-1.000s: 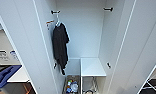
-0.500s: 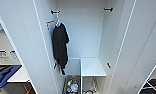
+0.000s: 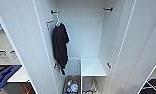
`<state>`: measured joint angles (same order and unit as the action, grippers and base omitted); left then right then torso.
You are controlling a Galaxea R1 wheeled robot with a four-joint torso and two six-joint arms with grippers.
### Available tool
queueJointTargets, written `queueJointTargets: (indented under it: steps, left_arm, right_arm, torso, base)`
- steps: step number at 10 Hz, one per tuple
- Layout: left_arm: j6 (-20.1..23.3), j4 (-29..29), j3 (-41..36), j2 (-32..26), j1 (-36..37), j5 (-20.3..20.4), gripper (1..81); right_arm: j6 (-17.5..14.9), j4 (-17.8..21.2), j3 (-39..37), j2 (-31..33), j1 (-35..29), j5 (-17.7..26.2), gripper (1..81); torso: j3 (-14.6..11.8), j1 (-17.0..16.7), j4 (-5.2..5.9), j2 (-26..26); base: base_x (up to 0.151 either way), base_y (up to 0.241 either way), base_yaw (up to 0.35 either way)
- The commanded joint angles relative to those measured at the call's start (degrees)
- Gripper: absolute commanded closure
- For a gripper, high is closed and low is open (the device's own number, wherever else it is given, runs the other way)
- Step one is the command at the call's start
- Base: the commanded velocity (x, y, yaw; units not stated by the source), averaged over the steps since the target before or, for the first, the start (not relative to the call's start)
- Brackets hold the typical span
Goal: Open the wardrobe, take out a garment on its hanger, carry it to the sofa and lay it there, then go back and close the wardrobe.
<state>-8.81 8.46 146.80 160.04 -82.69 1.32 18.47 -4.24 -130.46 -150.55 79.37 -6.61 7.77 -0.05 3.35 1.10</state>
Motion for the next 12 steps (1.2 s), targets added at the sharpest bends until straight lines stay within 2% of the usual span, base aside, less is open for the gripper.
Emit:
queueJointTargets:
  steps: [1, 2, 4, 7, 9, 10, 12]
  left_arm:
    - [0.9, 0.0, -11.2, -8.0, 3.1, 0.3, 1.0]
    - [0.8, 0.0, -16.6, -11.9, 4.2, 0.4, 1.0]
    - [0.7, -0.5, -22.7, -17.3, 6.5, 0.4, 1.0]
    - [-0.2, -1.7, -25.9, -22.7, 9.8, 1.2, 1.0]
    - [-1.3, -6.7, -28.5, -27.3, 11.2, 5.2, 1.0]
    - [-2.3, -9.0, -29.5, -29.4, 12.6, 5.7, 1.0]
    - [-7.2, -10.7, -29.7, -32.7, 16.2, 5.7, 1.0]
  right_arm:
    - [3.9, 0.6, 1.4, 5.3, -6.4, 2.0, 1.0]
    - [4.5, 0.6, 1.7, 6.6, -7.2, 2.0, 1.0]
    - [6.7, 0.6, 2.2, 8.9, -8.7, 0.6, 1.0]
    - [10.4, 0.6, 2.6, 13.0, -12.0, 0.6, 1.0]
    - [13.6, 0.6, 3.7, 16.1, -14.5, 0.6, 1.0]
    - [15.4, 0.6, 4.1, 17.4, -15.7, 0.5, 1.0]
    - [20.7, 0.6, 4.2, 19.6, -18.3, -1.2, 1.0]
  torso:
    - [0.0, 0.1, 0.00, 0.0]
    - [0.0, 0.1, 0.00, 0.0]
    - [0.0, 0.1, 0.00, 0.0]
    - [0.0, 0.1, 0.00, 0.0]
    - [0.0, 0.1, 0.00, 0.0]
    - [0.0, 0.1, 0.00, 0.0]
    - [0.0, 0.1, 0.00, 0.0]
  base:
    - [0.000, 0.000, 0.000]
    - [0.000, 0.000, 0.000]
    - [0.000, 0.000, 0.000]
    - [0.000, 0.000, 0.000]
    - [0.000, 0.000, 0.000]
    - [0.000, 0.000, 0.000]
    - [0.000, 0.000, 0.000]
